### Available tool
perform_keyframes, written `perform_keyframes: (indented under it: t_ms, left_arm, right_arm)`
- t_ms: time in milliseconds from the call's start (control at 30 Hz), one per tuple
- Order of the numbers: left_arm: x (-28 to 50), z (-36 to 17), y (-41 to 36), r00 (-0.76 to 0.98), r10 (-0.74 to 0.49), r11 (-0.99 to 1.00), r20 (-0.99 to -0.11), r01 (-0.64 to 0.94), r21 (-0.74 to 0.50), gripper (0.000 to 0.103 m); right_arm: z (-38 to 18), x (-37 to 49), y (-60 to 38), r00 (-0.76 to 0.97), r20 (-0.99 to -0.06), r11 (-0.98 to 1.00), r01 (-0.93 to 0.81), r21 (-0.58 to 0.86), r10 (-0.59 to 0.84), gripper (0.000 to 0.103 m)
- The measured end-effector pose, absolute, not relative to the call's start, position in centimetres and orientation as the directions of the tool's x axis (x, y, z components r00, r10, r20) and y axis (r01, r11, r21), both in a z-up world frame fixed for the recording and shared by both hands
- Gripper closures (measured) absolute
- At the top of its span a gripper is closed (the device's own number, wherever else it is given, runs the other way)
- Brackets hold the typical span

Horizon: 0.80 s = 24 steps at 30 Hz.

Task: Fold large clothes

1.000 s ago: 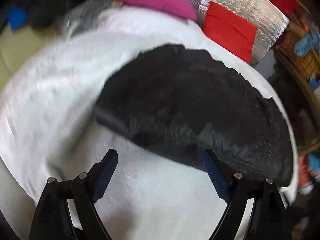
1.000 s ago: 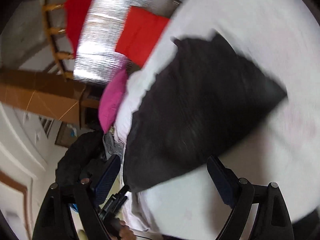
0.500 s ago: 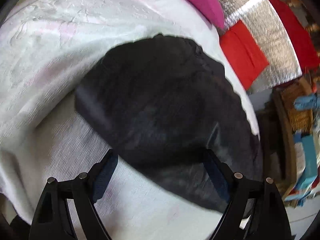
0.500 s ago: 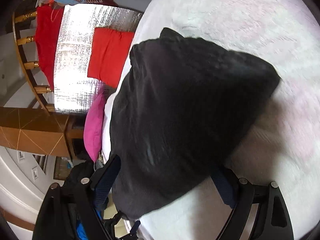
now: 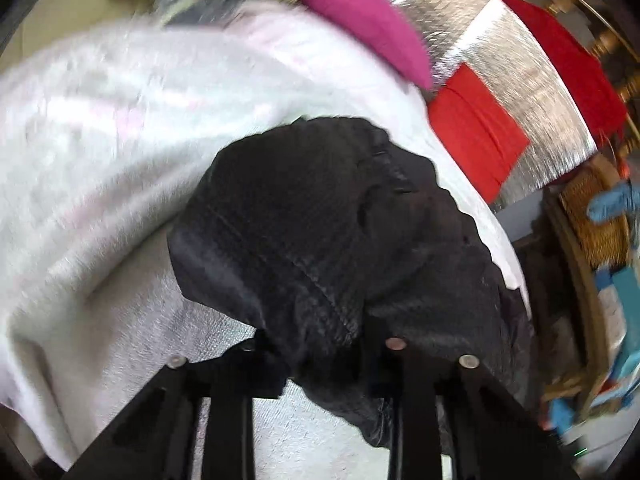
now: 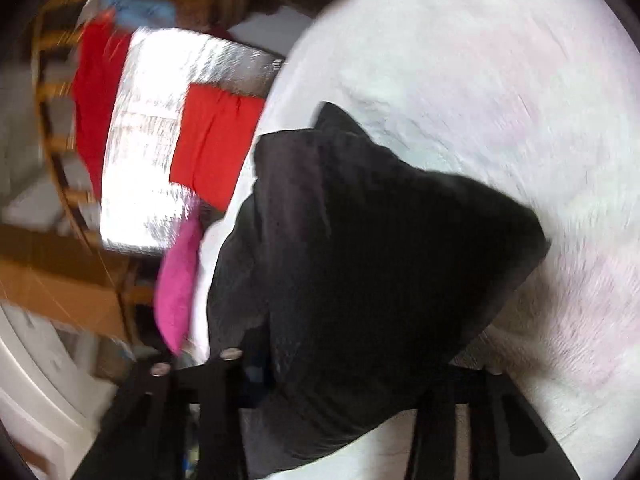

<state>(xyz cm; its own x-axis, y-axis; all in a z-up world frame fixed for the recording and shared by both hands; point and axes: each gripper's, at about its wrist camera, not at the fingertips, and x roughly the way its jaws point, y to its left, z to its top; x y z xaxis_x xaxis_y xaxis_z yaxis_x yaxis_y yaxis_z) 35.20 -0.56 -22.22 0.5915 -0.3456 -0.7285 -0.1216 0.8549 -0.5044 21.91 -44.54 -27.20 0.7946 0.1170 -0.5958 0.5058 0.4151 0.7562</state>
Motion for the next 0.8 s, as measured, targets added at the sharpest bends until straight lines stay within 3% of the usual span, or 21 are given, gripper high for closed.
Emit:
perform_keyframes:
  t_ms: [100, 400, 500, 533, 567, 600, 667, 800]
  left_arm:
    - [34.1, -21.6, -0.8, 0.605, -0.328, 0.872, -0.726, -0.101, -0.478, 0.082]
    - [28.2, -21.4, -0.3, 0.592, -0.308, 0.907, -0.745, -0.053, -0.417, 0.080]
    - [27.4, -22.6, -0.2, 0.531, -0.294, 0.926, -0.795, -0.048, -0.375, 0.067]
    - [27.4, -22.8, 0.2, 0.501, -0.303, 0.924, -0.811, -0.053, -0.378, 0.061]
    - [27.3, -22.7, 0.7, 0.478, -0.322, 0.919, -0.817, -0.049, -0.391, 0.059]
    - [27.3, -22.5, 1.0, 0.461, -0.334, 0.919, -0.822, -0.035, -0.393, 0.058]
    - [27.2, -21.6, 1.6, 0.428, -0.322, 0.935, -0.844, 0.007, -0.354, 0.050]
    - [26.7, -17.6, 3.6, 0.478, -0.240, 0.968, -0.845, 0.051, -0.246, 0.044]
  right_arm:
    - [-25.2, 21.9, -43.5, 0.794, -0.604, 0.531, 0.483, 0.697, 0.072, 0.068]
    - [-24.2, 16.5, -43.1, 0.753, -0.652, 0.590, 0.485, 0.645, 0.094, 0.068]
    - [-25.6, 14.3, -43.4, 0.702, -0.697, 0.585, 0.508, 0.633, 0.144, 0.067]
    - [-25.7, 13.9, -43.8, 0.694, -0.702, 0.571, 0.515, 0.639, 0.161, 0.063]
    - [-25.6, 13.5, -44.3, 0.664, -0.725, 0.555, 0.540, 0.633, 0.181, 0.047]
    - [-25.4, 13.3, -44.8, 0.639, -0.745, 0.551, 0.559, 0.620, 0.190, 0.038]
    - [-24.4, 12.5, -45.6, 0.601, -0.763, 0.584, 0.539, 0.607, 0.238, 0.038]
    - [-20.2, 10.4, -48.2, 0.567, -0.792, 0.671, 0.500, 0.548, 0.224, 0.037]
